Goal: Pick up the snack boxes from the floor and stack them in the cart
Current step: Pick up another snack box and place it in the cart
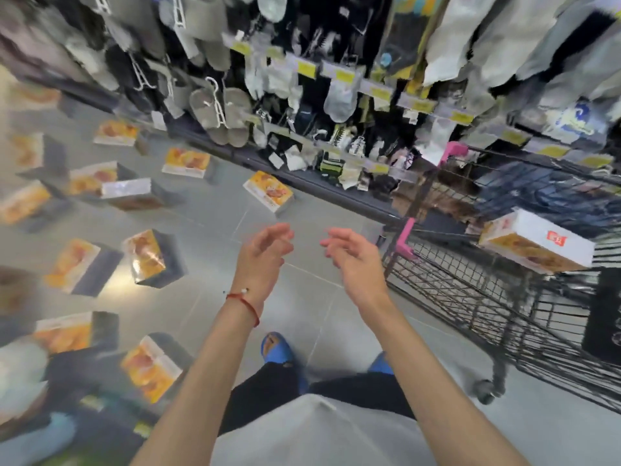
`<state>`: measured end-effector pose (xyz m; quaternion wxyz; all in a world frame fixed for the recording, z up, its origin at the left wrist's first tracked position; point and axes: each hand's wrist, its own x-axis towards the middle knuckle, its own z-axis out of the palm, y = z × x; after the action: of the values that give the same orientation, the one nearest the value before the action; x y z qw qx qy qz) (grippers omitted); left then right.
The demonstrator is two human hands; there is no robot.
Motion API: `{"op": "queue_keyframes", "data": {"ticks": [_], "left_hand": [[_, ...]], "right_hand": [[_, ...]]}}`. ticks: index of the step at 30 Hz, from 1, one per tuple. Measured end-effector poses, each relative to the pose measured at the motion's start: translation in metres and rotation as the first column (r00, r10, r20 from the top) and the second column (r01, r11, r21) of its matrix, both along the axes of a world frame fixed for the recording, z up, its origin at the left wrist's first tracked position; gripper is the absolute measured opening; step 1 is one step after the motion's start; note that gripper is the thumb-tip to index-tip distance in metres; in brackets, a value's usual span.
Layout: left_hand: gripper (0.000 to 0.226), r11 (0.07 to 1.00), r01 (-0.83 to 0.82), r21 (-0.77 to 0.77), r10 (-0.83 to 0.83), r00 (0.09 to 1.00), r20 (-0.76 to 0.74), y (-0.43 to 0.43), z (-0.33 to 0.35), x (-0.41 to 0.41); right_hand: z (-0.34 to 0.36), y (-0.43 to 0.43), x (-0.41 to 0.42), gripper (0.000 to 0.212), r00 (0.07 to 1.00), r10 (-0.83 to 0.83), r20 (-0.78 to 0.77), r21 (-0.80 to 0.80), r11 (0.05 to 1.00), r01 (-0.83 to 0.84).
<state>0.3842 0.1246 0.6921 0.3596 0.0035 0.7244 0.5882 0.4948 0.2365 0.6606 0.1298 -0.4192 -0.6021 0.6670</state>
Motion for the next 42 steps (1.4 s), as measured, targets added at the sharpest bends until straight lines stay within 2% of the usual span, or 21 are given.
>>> {"op": "queue_keyframes", "data": {"ticks": [3,11,26,30,35,39,42], "left_hand": [[0.027,1.000,-0.020,-0.009,0.020,0.999,-0.031,-0.031,-0.002,-0.044],[0.022,0.997,-0.052,-0.056,0.050,0.998,-0.030,-0.061,-0.009,-0.146],[0.024,0.964,0.003,-0.265,0.025,0.994,0.104,0.045,-0.072,-0.335],[0.024,0.952,0.060,-0.301,-0.009,0.986,0.167,0.073,-0.094,-0.371],[0.018,0.938,0.117,-0.327,-0.043,0.973,0.225,0.092,-0.132,-0.417],[0.022,0.923,0.223,-0.313,-0.128,0.946,0.297,0.103,-0.174,-0.451],[0.021,0.867,0.363,-0.343,-0.237,0.903,0.357,0.109,-0.208,-0.474]], "right_hand": [[0.001,-0.022,-0.046,0.031,1.000,0.010,0.008,-0.016,1.000,-0.010],[0.007,-0.041,-0.148,0.029,0.998,0.032,0.060,-0.067,0.997,-0.028],[-0.071,0.061,-0.339,0.035,0.974,-0.004,0.225,-0.174,0.984,0.044],[-0.091,0.078,-0.365,0.035,0.959,-0.003,0.285,-0.183,0.981,0.058],[-0.124,0.088,-0.397,0.027,0.926,-0.092,0.366,-0.218,0.959,0.181],[-0.152,0.084,-0.424,0.021,0.904,-0.168,0.393,-0.232,0.933,0.274],[-0.179,0.079,-0.440,0.021,0.870,-0.270,0.413,-0.218,0.898,0.382]]}}
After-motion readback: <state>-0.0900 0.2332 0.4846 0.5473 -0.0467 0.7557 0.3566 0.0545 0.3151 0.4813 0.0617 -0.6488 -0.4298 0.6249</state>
